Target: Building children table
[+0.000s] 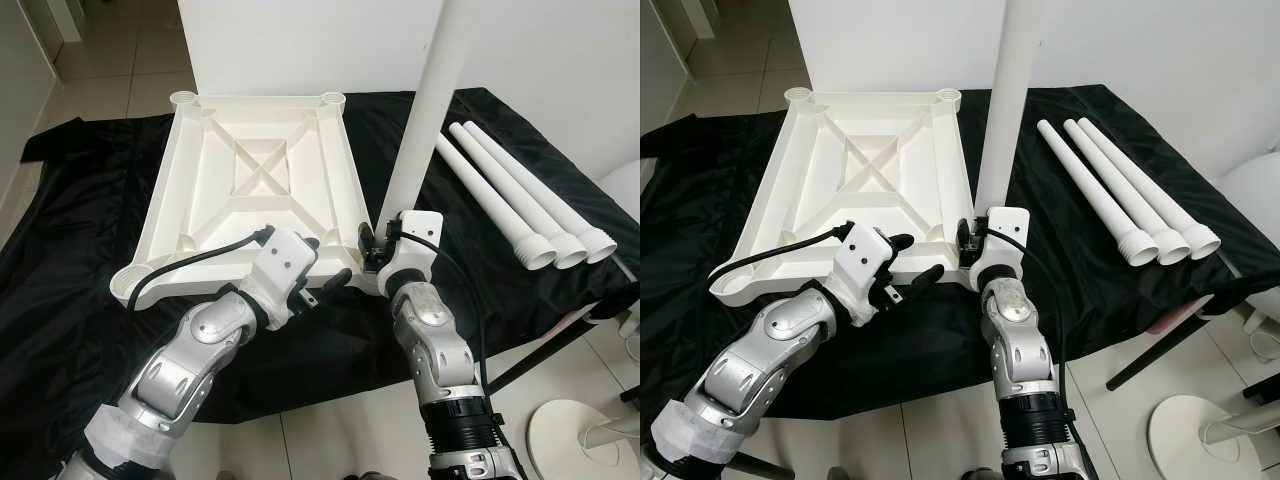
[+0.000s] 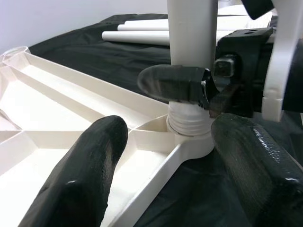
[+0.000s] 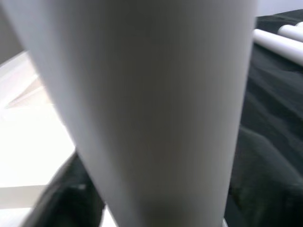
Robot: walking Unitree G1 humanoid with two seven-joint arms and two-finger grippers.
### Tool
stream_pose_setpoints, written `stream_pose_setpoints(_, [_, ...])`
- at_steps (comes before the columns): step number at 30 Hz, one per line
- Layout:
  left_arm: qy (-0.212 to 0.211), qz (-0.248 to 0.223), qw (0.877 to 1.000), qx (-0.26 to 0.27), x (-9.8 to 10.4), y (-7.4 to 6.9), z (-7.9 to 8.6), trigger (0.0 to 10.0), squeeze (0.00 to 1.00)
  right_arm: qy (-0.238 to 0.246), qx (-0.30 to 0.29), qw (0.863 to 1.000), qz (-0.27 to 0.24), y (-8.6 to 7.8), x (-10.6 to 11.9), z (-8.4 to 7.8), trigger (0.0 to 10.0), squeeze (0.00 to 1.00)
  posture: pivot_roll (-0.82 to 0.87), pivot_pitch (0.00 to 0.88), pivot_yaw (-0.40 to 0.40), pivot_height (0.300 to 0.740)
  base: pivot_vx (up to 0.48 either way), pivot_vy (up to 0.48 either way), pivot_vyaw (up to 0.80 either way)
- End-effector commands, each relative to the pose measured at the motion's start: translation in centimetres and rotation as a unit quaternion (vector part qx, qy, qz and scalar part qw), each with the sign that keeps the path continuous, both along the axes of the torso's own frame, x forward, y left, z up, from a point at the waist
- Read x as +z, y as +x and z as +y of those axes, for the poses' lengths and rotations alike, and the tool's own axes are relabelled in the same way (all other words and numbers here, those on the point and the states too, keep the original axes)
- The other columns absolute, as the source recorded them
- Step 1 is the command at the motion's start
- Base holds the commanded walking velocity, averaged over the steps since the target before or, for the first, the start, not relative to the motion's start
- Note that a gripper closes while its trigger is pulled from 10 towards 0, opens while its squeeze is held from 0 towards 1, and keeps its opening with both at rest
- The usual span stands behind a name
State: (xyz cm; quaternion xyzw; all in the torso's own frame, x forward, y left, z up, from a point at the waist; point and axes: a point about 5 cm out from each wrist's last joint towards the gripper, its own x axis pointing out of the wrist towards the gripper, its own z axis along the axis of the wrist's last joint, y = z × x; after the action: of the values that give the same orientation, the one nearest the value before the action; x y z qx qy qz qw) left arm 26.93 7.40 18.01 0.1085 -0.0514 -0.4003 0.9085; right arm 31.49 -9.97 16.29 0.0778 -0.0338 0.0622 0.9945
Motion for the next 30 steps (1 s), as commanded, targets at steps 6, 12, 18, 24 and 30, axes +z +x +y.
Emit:
stream_pose_setpoints(6, [0.012,0.004,0.999,-0.038,-0.3,-0.5,-0.2,10.0,0.0,0.005,0.034,0.999,-0.011,-0.2,0.0,-1.1,10.0,1.0,-0.03,0.067,-0.002,0.74,0.0,0.0,0.0])
stream_pose_setpoints(12, [0.01,0.004,0.999,-0.036,-0.3,-0.5,-0.3,10.0,0.0,-0.037,0.097,0.994,-0.015,0.7,0.2,-2.1,10.0,0.0,-0.04,0.071,0.001,0.74,0.0,0.0,0.0])
stream_pose_setpoints(18, [0.006,0.005,0.999,-0.036,-0.4,-0.5,-0.4,10.0,0.0,-0.088,0.166,0.982,-0.018,1.5,0.1,-2.8,10.0,0.0,-0.04,0.066,-0.003,0.74,0.0,0.0,0.0])
stream_pose_setpoints(24, [0.004,0.008,0.999,-0.042,-0.4,-0.7,-0.8,10.0,0.0,-0.133,0.248,0.96,-0.007,2.5,-0.5,-2.5,8.4,0.0,-0.03,0.061,-0.003,0.74,0.0,0.0,0.0])
stream_pose_setpoints(30, [0.005,0.008,0.999,-0.042,-0.4,-0.8,-0.9,10.0,0.0,-0.153,0.273,0.95,0.0,3.0,-1.0,-2.5,0.0,0.0,-0.02,0.059,-0.007,0.74,0.0,0.0,0.0])
